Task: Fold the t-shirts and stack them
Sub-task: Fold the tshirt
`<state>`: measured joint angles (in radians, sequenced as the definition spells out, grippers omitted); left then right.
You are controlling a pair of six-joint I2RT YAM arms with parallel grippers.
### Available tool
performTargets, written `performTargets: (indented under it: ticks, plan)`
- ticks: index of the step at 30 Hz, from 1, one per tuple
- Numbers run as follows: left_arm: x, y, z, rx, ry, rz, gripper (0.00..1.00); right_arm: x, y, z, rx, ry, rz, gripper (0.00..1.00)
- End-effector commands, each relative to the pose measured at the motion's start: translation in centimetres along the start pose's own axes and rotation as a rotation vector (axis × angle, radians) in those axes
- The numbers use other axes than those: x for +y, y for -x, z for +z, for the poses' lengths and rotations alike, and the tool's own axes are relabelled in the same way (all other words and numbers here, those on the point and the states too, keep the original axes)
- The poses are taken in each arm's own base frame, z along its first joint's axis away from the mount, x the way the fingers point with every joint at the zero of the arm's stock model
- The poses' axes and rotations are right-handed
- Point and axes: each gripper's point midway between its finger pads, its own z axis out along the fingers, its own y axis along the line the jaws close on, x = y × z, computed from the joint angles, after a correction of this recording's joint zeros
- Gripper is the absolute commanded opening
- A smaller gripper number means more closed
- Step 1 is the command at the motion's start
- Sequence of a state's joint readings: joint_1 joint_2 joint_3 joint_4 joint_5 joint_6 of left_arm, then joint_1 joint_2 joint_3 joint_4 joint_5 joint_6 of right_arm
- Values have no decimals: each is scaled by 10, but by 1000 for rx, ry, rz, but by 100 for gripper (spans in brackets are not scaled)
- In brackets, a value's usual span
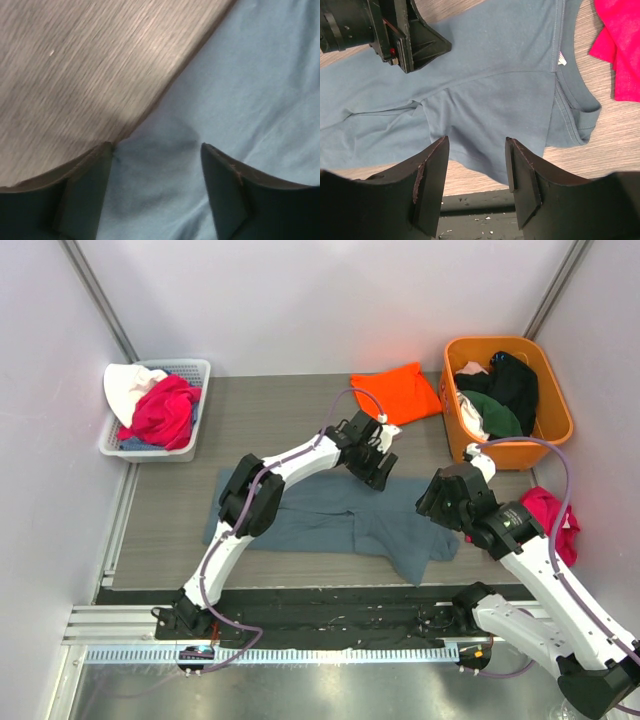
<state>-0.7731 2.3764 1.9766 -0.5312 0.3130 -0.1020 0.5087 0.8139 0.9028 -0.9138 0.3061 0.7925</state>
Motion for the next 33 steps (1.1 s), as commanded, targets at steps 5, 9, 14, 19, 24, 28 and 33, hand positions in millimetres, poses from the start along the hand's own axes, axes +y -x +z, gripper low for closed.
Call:
performTargets:
  ticks: [5, 9, 14, 19, 24, 28, 33]
  plan:
    - [16, -56, 12, 176, 49, 13, 43, 2, 3, 0, -17, 9, 10, 56]
    - [22, -66, 5, 186, 61, -8, 24, 1, 0, 1, -10, 10, 12, 56]
    - [42, -57, -21, 144, 83, -101, 0, 4, -4, 5, 5, 24, 21, 56]
    - [86, -68, -60, 107, 129, -246, 0, 6, -6, 8, 9, 34, 31, 56]
    - [143, -67, -106, -20, 151, -524, 0, 8, -9, 11, 19, 38, 27, 56]
    - [216, -68, -142, -150, 261, -783, 0, 10, -7, 10, 17, 45, 29, 56]
    - [276, -46, -179, -305, 463, -918, 0, 11, -7, 9, 20, 51, 31, 57]
